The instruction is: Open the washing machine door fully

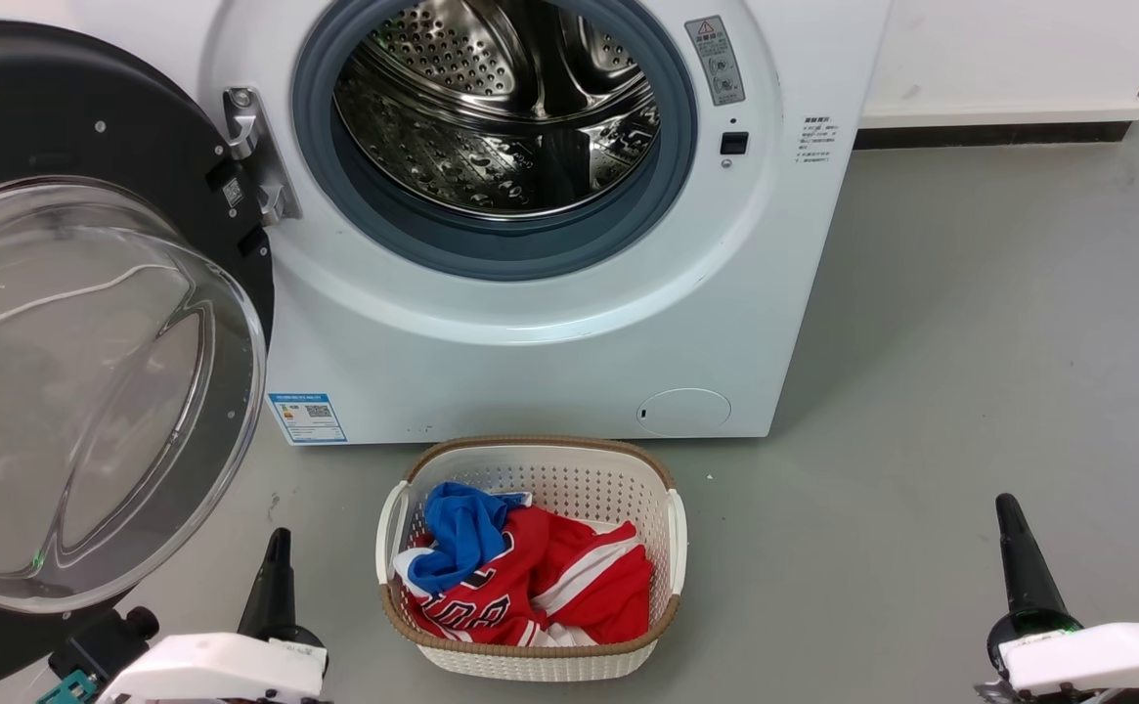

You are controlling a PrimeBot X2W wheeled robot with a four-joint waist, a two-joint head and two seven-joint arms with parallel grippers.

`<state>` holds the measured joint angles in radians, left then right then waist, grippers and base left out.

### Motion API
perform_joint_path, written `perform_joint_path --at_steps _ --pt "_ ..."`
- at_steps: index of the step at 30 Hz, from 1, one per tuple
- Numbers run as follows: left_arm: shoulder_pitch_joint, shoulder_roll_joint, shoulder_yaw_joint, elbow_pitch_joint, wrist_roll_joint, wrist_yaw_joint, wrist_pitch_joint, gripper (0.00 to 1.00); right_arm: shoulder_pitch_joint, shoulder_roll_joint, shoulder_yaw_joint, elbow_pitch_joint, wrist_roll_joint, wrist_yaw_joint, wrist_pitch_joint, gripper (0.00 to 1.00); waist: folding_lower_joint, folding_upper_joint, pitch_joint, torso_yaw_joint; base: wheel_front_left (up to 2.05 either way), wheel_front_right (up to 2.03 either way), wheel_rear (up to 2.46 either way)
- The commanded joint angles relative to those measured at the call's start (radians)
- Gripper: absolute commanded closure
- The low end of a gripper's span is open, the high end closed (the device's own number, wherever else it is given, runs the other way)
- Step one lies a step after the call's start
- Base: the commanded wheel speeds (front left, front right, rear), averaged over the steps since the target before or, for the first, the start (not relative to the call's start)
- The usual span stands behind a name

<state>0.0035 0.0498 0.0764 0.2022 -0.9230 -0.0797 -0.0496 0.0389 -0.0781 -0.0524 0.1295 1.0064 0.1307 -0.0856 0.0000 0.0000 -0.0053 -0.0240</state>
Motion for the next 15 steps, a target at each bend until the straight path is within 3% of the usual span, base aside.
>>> perform_joint_path --at_steps 1,15 --pt "-0.027 0.001 0.005 -0.006 -0.026 -0.010 0.006 1.00 -0.023 -0.008 0.000 -0.003 0.024 0.000 0.005 1.00 0.0000 0.0000 0.000 0.000 0.00 0.00 0.00" --pt "-0.050 0.001 0.014 0.006 -0.191 -0.019 0.046 1.00 -0.055 -0.008 -0.004 0.025 0.181 0.000 0.044 1.00 0.0000 0.0000 0.002 0.005 0.00 0.00 0.00"
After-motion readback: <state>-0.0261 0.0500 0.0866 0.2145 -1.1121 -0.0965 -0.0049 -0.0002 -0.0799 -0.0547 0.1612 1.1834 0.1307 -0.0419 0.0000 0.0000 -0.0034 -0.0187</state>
